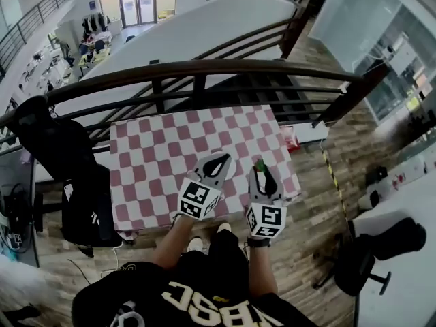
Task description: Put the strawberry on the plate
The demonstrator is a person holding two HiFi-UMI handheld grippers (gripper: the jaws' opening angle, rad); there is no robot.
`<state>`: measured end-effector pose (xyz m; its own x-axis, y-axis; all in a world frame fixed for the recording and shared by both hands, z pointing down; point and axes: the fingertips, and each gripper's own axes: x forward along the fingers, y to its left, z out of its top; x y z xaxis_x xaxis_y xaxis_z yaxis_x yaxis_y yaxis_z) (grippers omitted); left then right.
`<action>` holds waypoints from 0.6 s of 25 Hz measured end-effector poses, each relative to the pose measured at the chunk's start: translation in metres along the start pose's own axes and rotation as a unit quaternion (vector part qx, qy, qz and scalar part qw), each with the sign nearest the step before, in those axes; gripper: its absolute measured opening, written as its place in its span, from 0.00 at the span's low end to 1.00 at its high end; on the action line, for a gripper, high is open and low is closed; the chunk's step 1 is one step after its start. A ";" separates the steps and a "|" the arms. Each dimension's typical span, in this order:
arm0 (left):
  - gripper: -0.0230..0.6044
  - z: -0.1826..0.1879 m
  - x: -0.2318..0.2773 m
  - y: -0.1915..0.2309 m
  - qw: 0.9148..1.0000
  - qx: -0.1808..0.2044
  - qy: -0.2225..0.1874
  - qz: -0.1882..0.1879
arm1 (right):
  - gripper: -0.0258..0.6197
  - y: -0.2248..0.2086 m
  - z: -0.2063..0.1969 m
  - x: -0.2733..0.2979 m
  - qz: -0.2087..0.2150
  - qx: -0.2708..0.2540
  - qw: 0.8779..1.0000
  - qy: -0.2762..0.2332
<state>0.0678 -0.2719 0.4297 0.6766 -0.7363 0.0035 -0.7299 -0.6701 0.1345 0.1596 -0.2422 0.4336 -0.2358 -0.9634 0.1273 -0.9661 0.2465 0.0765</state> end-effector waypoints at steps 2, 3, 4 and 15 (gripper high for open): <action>0.06 -0.011 0.001 0.012 1.000 -0.008 0.013 0.005 | 0.26 -0.001 -0.011 0.012 0.013 0.014 1.000 0.018; 0.06 -0.017 0.002 0.016 1.000 -0.013 0.020 0.007 | 0.26 -0.001 -0.015 0.017 0.022 0.019 0.999 0.026; 0.06 -0.024 0.003 0.020 0.999 -0.019 0.026 0.009 | 0.26 0.000 -0.018 0.023 0.034 0.020 0.999 0.033; 0.06 -0.102 0.025 0.066 0.992 -0.073 0.089 0.048 | 0.26 0.015 -0.076 0.101 0.166 -0.062 0.977 0.120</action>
<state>0.0470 -0.3251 0.5396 0.6200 -0.7594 0.1972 -0.7792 -0.5666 0.2678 0.1296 -0.3276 0.5228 -0.4885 -0.7798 0.3915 -0.8171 0.5662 0.1082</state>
